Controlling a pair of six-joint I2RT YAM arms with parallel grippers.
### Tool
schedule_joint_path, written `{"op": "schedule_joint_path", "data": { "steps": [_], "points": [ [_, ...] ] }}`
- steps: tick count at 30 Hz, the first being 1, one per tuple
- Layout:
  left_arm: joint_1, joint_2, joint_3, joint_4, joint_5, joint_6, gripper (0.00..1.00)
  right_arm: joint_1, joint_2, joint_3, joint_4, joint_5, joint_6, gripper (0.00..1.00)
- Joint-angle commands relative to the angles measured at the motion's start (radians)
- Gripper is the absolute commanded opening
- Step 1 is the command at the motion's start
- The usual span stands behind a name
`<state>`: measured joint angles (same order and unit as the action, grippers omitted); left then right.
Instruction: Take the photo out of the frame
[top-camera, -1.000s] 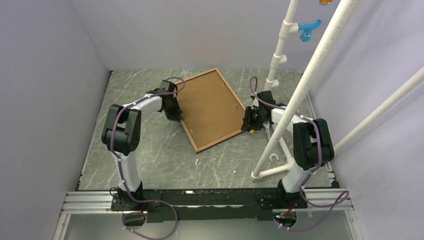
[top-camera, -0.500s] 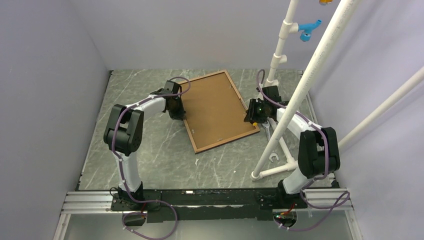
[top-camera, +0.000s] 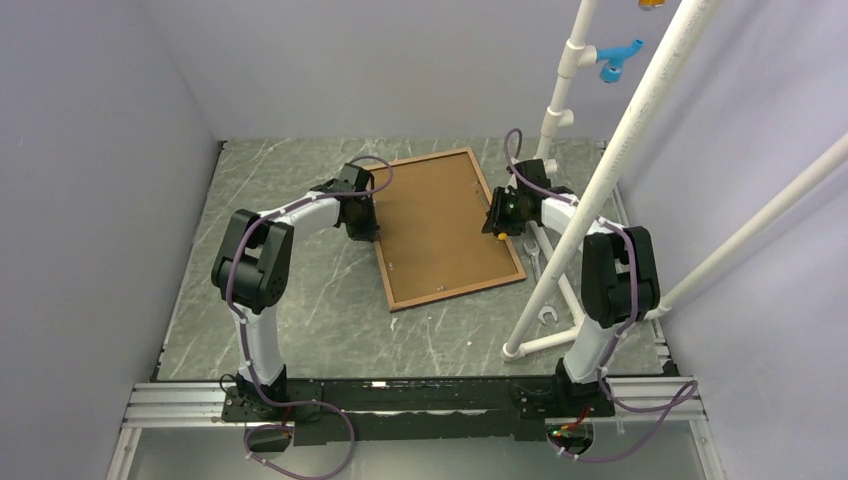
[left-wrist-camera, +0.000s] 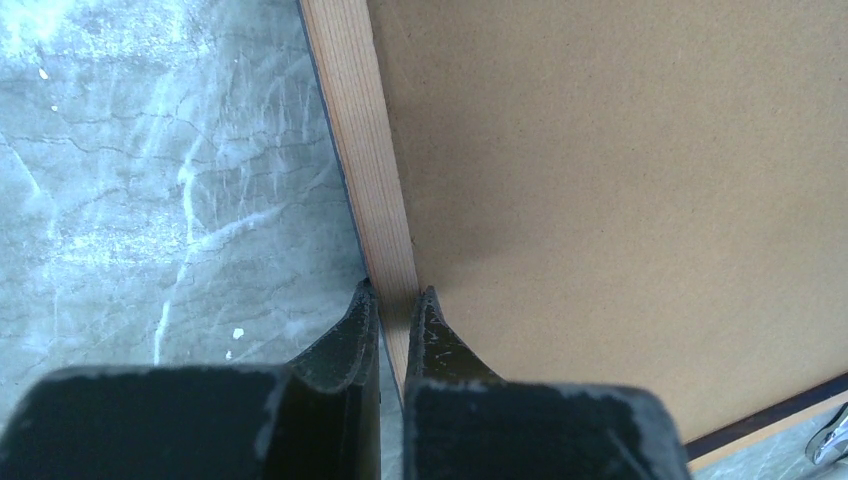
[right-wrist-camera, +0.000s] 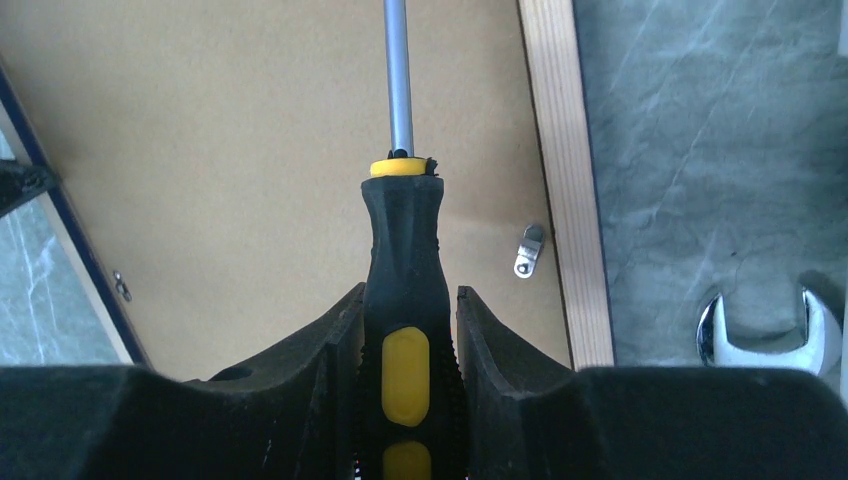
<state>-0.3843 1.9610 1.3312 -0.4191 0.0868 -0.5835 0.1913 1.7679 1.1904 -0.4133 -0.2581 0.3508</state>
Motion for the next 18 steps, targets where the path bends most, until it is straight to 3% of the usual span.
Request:
{"op": "schedule_joint_path", "data": {
  "steps": [1, 18],
  "points": [
    [-0.030, 0.041, -0.012, -0.101, 0.038, 0.088, 0.00, -0.001, 0.044, 0.069, 0.009, 0.046, 0.039, 0.00],
    [-0.036, 0.040, 0.000, -0.110, 0.010, 0.106, 0.00, -0.001, 0.232, 0.247, -0.057, 0.098, 0.013, 0.00]
  ]
}}
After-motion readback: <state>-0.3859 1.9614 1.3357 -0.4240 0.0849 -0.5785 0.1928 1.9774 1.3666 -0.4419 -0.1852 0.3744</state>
